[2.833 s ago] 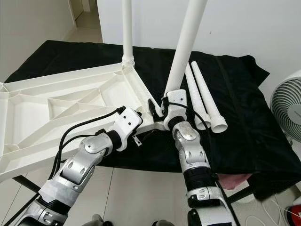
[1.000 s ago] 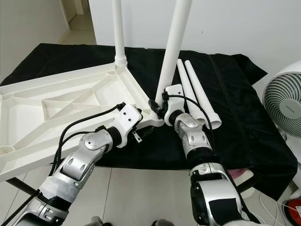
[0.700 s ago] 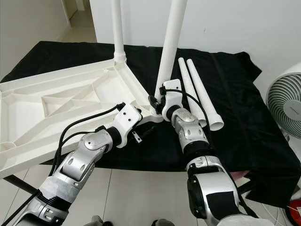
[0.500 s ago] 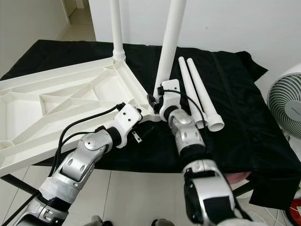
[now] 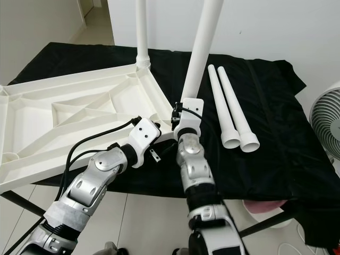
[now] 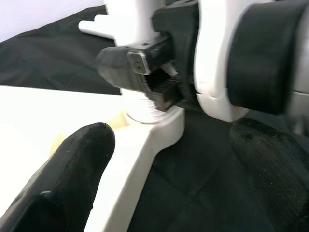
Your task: Building children table
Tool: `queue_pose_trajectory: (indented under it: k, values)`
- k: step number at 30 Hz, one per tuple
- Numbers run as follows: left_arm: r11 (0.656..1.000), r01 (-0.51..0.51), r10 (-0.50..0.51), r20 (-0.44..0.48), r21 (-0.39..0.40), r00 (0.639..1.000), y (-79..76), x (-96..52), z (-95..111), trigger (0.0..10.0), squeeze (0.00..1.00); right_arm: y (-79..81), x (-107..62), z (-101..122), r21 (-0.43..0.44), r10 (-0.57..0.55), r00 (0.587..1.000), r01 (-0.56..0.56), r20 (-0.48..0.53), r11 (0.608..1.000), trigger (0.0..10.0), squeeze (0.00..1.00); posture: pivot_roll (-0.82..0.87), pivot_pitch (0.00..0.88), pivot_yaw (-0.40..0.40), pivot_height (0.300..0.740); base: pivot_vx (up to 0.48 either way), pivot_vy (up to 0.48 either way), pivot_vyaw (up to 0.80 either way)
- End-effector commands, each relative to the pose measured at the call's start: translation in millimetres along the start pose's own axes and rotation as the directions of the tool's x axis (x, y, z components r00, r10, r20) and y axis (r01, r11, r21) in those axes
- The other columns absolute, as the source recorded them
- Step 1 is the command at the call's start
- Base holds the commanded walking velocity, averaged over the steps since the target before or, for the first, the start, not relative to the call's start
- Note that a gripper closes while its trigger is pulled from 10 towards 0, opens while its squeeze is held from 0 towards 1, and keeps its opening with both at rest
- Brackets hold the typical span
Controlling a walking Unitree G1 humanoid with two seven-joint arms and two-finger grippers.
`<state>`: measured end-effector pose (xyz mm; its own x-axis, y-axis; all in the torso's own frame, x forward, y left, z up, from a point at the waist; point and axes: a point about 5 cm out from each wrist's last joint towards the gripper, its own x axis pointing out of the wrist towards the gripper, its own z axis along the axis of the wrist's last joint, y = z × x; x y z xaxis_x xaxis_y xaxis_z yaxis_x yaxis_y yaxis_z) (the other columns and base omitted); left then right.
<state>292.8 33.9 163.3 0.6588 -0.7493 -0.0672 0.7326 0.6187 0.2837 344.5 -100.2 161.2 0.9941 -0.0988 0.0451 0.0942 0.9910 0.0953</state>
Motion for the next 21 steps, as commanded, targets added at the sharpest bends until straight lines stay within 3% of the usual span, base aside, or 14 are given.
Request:
queue_pose_trajectory:
  k: [1, 8, 9, 10, 11, 16, 21]
  values:
    - [1.0, -0.016, 0.016, -0.019, 0.002, 1.0, -0.8, -1.3, -4, 10.0, 0.0, -15.7, -5.5, -16, 0.022, -0.108, 0.991, 0.11, -0.077, 0.994, 0.0, 0.0, -0.1, 0.044, -0.008, 0.74, 0.0, 0.0, 0.0]
    - [1.0, -0.016, 0.016, -0.019, 0.001, 1.0, -0.7, -1.6, -4, 10.0, 0.0, -18.0, -10.9, -14, -0.008, -0.128, 0.989, 0.128, -0.074, 0.992, 0.0, 0.0, -0.1, 0.046, -0.014, 0.74, 0.0, 0.0, 0.0]
    - [1.0, -0.018, 0.018, -0.019, 0.001, 1.0, -0.5, -1.7, -4, 10.0, 0.0, -15.8, -10.8, -14, -0.008, -0.113, 0.991, 0.113, -0.067, 0.994, 2.8, 0.0, -0.1, 0.046, -0.014, 0.74, 0.0, 0.0, 0.0]
    - [1.0, -0.018, 0.018, -0.019, 0.001, 1.0, -0.5, -1.7, -4, 10.0, 0.0, -15.8, -10.8, -14, -0.008, -0.113, 0.991, 0.113, -0.067, 0.994, 2.8, 0.0, -0.1, 0.046, -0.014, 0.74, 0.0, 0.0, 0.0]
    - [1.0, -0.022, 0.022, -0.02, 0.001, 1.0, 0.2, -1.9, -4, 10.0, 0.0, -9.0, -7.8, -8, 0.024, -0.036, 0.999, 0.036, -0.026, 0.999, 10.0, 1.0, -0.09, 0.049, -0.013, 0.74, 0.0, 0.0, 0.0]
    - [1.0, -0.023, 0.023, -0.021, 0.002, 1.0, 0.5, -2.0, -4, 10.0, 0.0, -7.8, -7.5, -5, 0.027, -0.019, 1.0, 0.019, -0.01, 0.999, 10.0, 1.0, -0.09, 0.049, -0.013, 0.74, 0.0, 0.0, 0.0]
    - [1.0, -0.026, 0.026, -0.022, 0.004, 0.999, 2.2, -1.9, -4, 10.0, 0.0, -11.7, 0.0, 3, 0.009, 0.083, 0.996, -0.083, 0.024, 0.996, 10.0, 1.0, -0.09, 0.055, -0.008, 0.74, 0.0, 0.0, 0.0]
